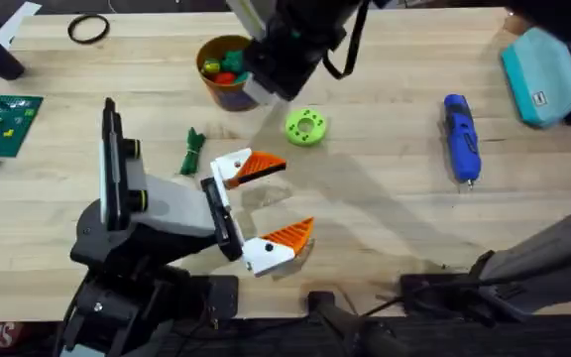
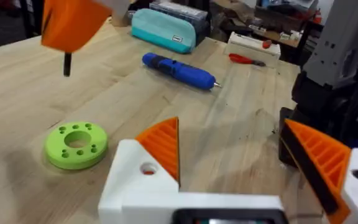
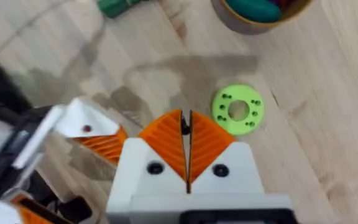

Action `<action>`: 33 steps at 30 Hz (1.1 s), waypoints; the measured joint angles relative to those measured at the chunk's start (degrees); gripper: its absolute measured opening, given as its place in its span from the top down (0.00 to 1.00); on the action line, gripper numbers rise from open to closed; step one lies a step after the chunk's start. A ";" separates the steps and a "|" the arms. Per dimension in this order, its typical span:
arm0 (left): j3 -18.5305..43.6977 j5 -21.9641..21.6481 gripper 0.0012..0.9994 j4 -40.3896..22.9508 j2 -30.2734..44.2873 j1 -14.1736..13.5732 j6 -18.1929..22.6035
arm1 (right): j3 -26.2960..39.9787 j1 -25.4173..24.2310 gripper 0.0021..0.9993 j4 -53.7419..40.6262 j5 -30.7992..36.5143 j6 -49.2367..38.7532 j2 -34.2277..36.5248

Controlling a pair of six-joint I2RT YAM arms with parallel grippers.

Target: Pick up the gripper from the table and insert it into the empty holder that is missing its gripper. Then pick up a screw, insert it into the mounting hole, and use the screwdriver to tighten it. Finally, clean up the table by picking up the vegetable and placing it into the bucket.

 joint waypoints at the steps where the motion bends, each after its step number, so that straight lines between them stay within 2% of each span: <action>1: 0.00 0.00 0.01 0.00 0.00 0.00 0.00 | 1.12 0.74 1.00 -0.50 -0.02 0.00 0.00; 7: 0.00 0.04 0.01 -0.02 0.00 0.00 0.00 | 6.23 5.65 1.00 -4.33 -0.02 0.00 0.00; 17: 0.00 0.07 0.01 -0.02 0.00 0.00 0.00 | 6.57 12.92 1.00 -6.03 -0.02 -0.02 0.00; 33: 0.00 0.09 0.01 -0.02 0.00 0.00 0.00 | 6.57 13.37 1.00 -8.77 -0.02 0.00 0.00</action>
